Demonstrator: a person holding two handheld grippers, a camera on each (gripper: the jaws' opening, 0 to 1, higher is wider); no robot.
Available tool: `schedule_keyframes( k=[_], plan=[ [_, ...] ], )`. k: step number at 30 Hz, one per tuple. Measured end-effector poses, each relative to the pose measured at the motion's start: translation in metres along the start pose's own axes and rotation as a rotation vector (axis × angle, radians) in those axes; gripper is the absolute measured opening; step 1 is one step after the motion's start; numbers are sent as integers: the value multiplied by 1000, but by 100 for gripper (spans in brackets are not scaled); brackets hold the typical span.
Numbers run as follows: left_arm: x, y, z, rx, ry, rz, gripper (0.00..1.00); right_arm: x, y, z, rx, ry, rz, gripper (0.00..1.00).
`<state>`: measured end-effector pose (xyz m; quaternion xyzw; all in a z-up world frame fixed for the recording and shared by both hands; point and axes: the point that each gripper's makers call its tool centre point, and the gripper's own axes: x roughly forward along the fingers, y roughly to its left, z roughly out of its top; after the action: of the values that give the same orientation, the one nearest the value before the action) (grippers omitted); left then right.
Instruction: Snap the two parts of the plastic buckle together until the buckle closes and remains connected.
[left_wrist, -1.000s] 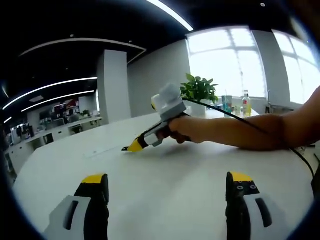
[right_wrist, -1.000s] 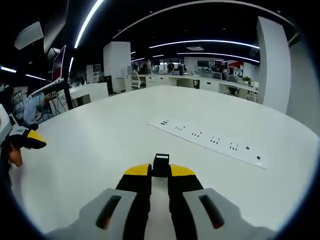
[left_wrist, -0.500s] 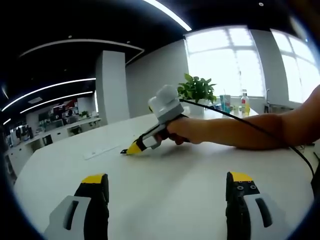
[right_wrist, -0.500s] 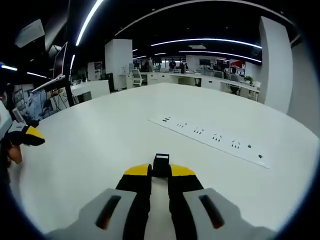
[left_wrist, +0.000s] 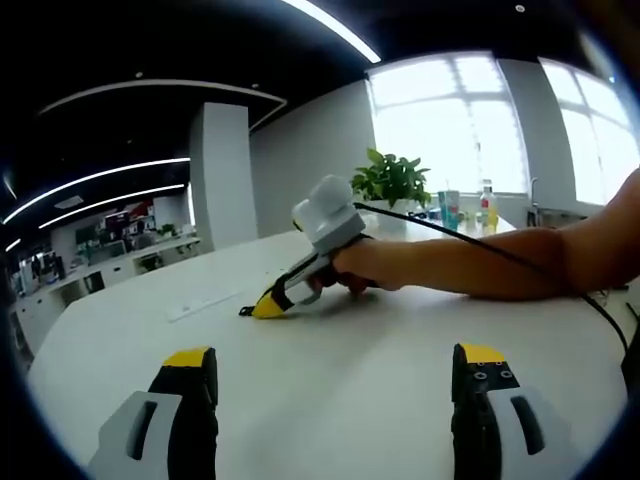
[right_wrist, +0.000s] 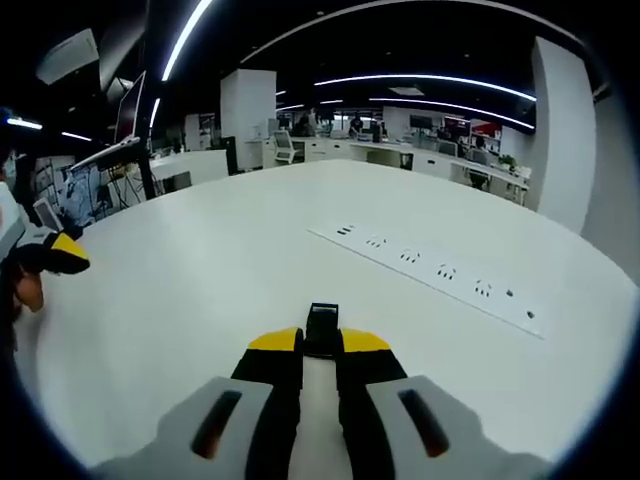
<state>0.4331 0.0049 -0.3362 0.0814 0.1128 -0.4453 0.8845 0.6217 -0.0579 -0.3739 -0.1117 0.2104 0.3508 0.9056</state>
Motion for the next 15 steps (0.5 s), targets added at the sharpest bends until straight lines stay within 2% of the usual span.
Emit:
schedule_keyframes(
  k=[10,15],
  plan=[
    [1,1,-2,1,4,-1,99,-2,5,-1,-23,-7,33,11],
    [3,-2,-4,2,10,-10,99,-5,8,-2,-74,-12,76,11]
  ],
)
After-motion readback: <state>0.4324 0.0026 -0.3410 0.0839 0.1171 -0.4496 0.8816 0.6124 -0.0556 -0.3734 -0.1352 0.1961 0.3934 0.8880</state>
